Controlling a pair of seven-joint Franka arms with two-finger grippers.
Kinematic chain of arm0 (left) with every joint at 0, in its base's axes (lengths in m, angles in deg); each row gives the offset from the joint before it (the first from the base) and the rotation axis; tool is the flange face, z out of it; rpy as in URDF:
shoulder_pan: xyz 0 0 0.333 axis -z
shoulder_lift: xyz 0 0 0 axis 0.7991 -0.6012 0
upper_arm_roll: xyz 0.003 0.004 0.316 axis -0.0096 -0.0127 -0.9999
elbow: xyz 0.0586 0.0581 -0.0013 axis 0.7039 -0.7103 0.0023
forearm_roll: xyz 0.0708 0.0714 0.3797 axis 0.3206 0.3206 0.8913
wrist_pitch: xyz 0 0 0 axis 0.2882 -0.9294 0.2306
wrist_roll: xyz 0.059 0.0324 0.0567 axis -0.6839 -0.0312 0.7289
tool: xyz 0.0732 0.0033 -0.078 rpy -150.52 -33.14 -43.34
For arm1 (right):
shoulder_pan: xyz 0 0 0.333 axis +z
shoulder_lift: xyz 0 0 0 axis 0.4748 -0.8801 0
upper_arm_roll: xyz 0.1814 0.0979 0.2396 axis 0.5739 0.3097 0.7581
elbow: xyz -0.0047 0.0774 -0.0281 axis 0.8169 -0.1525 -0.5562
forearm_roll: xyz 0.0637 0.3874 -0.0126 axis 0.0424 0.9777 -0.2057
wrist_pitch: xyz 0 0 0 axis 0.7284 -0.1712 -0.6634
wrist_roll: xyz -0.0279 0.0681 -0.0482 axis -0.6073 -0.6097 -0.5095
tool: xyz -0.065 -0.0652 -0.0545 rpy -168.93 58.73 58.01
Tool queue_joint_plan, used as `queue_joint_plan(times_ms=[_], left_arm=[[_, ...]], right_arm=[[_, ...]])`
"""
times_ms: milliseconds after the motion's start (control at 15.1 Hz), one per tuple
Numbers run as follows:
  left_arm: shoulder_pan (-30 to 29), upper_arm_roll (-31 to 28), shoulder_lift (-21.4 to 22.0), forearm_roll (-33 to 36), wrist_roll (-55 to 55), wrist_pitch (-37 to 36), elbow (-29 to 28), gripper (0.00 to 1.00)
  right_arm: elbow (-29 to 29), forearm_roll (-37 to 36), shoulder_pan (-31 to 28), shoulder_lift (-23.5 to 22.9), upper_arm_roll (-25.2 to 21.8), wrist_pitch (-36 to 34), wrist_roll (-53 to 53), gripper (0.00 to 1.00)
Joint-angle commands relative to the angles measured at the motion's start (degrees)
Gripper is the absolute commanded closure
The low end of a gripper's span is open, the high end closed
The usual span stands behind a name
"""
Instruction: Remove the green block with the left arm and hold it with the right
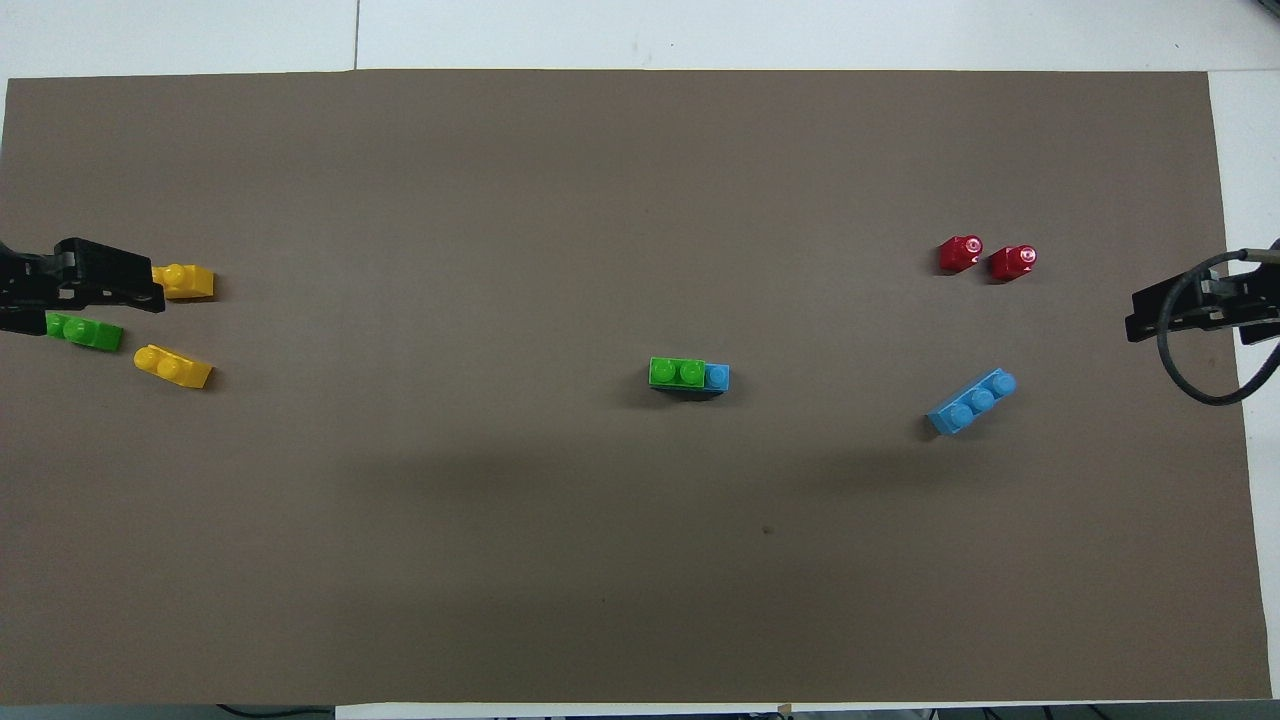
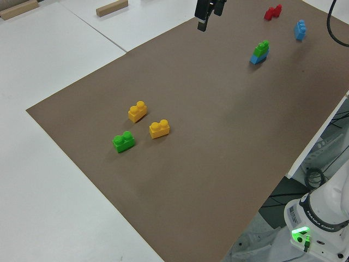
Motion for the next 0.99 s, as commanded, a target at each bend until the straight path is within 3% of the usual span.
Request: queue_joint_plan(times_ms=[0,927], left_arm=[[0.08,-0.30,0.73,-0.86,-0.83,0.76,-0.73,0.00],[0.34,-0.30,0.64,-0.86,-0.31,1.63,-0.73,0.00]], right_arm=[[-1.44,-0.10,-1.36,1.08,0.63,0.91,-1.05,0.00],[-1.35,0.26,-1.80,1.87,0.54,0.83,-1.66,0.00]])
